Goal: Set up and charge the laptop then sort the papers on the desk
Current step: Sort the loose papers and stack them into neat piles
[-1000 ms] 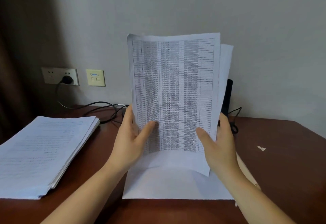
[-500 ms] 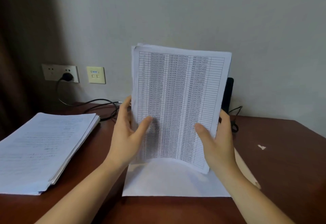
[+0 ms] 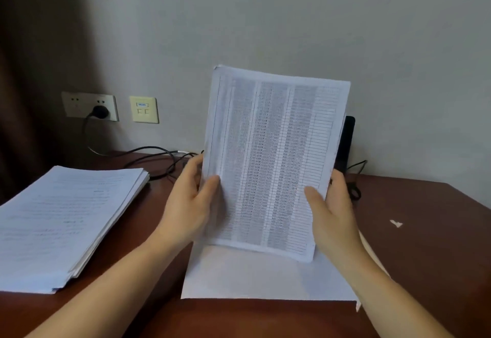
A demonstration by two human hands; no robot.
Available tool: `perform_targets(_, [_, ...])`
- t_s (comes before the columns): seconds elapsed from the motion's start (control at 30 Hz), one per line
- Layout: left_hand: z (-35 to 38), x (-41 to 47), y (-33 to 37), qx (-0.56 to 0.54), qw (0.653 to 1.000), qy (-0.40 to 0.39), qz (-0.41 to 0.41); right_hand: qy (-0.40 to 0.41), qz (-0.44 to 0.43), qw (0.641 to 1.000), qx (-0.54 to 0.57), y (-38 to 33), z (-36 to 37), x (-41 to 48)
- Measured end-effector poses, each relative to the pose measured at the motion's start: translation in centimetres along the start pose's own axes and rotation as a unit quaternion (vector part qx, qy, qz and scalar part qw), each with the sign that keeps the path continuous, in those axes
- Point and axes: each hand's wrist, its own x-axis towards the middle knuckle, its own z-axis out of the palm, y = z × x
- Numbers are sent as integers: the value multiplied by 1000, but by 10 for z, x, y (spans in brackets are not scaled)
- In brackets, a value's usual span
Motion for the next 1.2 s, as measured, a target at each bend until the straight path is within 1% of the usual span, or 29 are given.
perform_targets(0.1, [-19, 10, 4, 28, 999, 5, -25, -27, 33, 999, -8, -3, 6, 11])
perform_targets(0.23, [-61, 21, 5, 94, 993, -2, -70, -53, 115, 992, 29, -13, 38, 22])
perform_targets(0.3, [-90, 25, 2, 125, 988, 14, -86, -95, 156, 982, 55, -18, 62, 23])
perform_targets(0.4, [-140, 30, -4, 191, 974, 44, -117, -155, 224, 956, 107, -21, 103, 18])
perform_targets(0.47, [-171, 32, -2, 213, 964, 68, -143, -176, 252, 944, 120, -20, 134, 14])
perform_targets(0.5, [-185, 33, 1, 223, 958, 73, -164, -178, 263, 940, 121, -18, 149, 12])
perform_targets(0.63, [-238, 28, -2, 322, 904, 84, -268, -214, 301, 924, 103, -12, 212, 5])
perform_targets(0.77, [-281, 16, -22, 410, 860, 113, -282, -240, 344, 905, 66, -11, 264, -2])
perform_targets(0.9, [-308, 5, -34, 446, 836, 148, -283, -260, 319, 911, 23, -7, 298, -5])
perform_targets(1.03, [-312, -2, -40, 508, 798, 145, -290, -236, 268, 933, -44, 1, 315, -6])
perform_targets(1.1, [-311, -4, -44, 526, 790, 141, -282, -236, 216, 941, -112, 9, 319, -4])
perform_targets(1.17, [-310, -6, -48, 543, 786, 133, -264, -241, 156, 939, -190, 15, 317, -2])
perform_targets(1.2, [-309, -7, -50, 553, 782, 128, -256, -241, 135, 938, -209, 15, 314, -1])
